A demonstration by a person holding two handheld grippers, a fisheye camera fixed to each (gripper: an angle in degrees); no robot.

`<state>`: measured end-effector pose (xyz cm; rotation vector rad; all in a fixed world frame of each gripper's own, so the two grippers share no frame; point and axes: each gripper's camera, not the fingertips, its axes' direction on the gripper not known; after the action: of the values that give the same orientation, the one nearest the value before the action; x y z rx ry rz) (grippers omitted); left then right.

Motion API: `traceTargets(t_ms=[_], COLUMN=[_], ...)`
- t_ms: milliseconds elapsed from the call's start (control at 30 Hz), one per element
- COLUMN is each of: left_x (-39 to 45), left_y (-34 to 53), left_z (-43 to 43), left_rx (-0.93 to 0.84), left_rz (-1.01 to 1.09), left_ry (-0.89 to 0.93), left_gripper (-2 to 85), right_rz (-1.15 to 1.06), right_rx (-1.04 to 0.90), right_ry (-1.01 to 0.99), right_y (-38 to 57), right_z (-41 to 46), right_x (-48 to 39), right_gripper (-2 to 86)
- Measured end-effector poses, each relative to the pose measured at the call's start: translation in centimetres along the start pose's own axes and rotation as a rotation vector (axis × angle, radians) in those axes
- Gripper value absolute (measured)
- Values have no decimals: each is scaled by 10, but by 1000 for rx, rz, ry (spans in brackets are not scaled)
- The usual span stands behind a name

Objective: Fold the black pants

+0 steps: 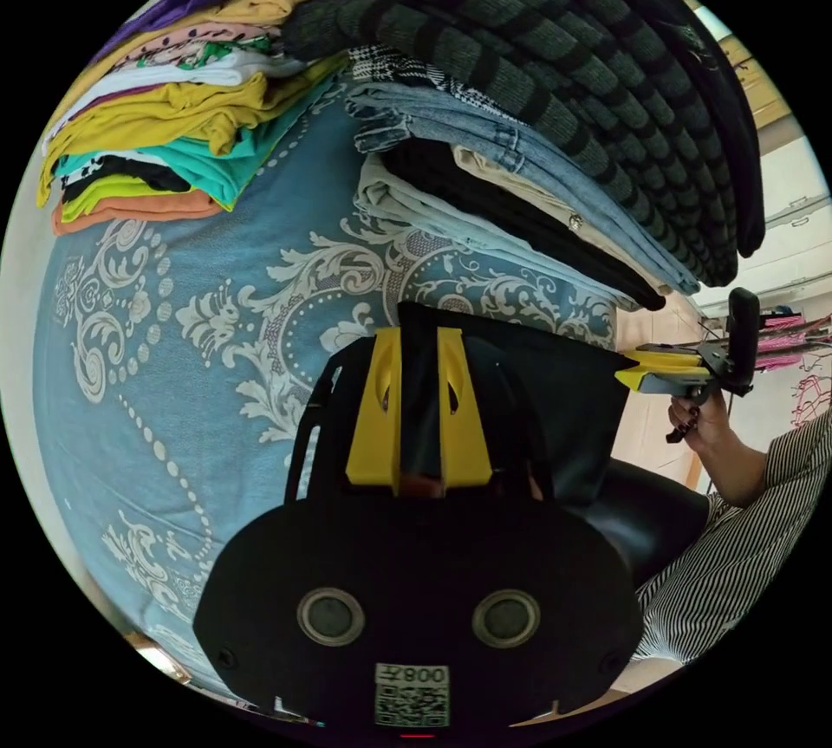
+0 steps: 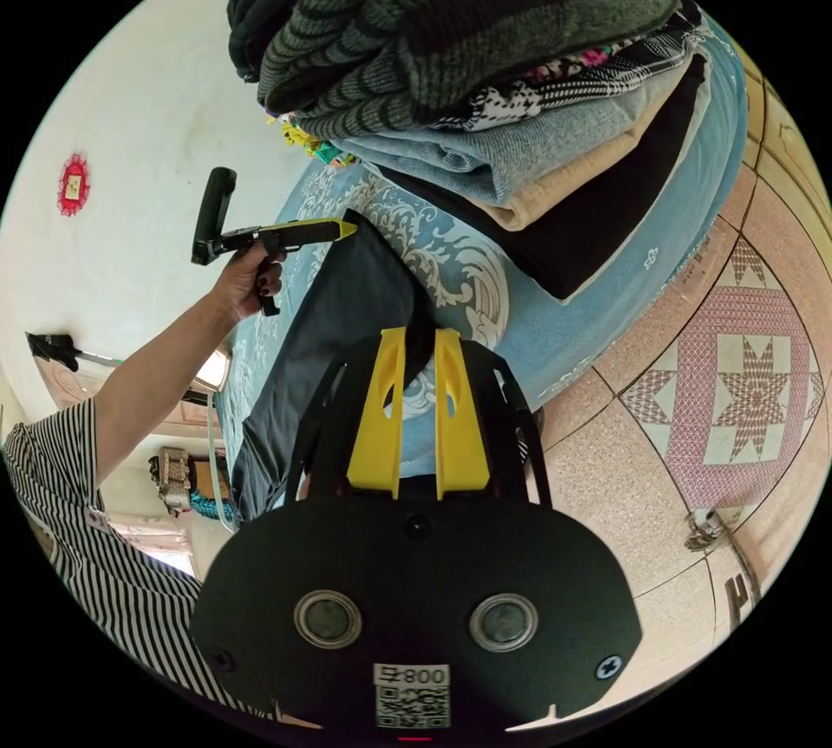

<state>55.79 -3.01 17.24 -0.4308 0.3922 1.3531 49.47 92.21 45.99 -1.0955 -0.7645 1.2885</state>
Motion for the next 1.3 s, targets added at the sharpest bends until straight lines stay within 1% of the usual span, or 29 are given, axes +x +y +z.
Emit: traceTargets(t_ms=[167, 300, 433, 633, 833, 1000, 1067, 1167, 1300], left_x=[-15, -25, -26, -27, -28, -37, -43, -56, -75], left_y=[-6, 3, 15, 53, 137, 251, 293, 364, 456], left_z=[-1, -16, -36, -89, -157, -208, -220, -234, -242], left_rx=[-25, 10, 30, 88, 202, 265, 268, 280, 300], left_rz=[-18, -28, -2, 44, 80, 43, 12, -56, -152], left_ry=[54, 94, 87, 55, 44, 5, -11, -24, -17], left_gripper=[38, 33, 29, 25, 24, 23, 23, 23, 23], right_rz=[10, -5, -12, -119, -340, -553, -649, -723, -805], right_rx=[4, -1, 17, 65, 49, -34, -83, -173, -277], right_ry=[-39, -62, -109, -182, -230, -263, -261, -304, -306], right_y=[3, 5, 10, 23, 43, 72, 91, 113, 139], right_z=[2, 3, 0, -11, -16, 6, 28, 63, 112], right_x=[4, 1, -12, -60, -148, -238, -283, -332, -389], right_gripper=[43, 38, 35, 32, 31, 32, 32, 33, 33])
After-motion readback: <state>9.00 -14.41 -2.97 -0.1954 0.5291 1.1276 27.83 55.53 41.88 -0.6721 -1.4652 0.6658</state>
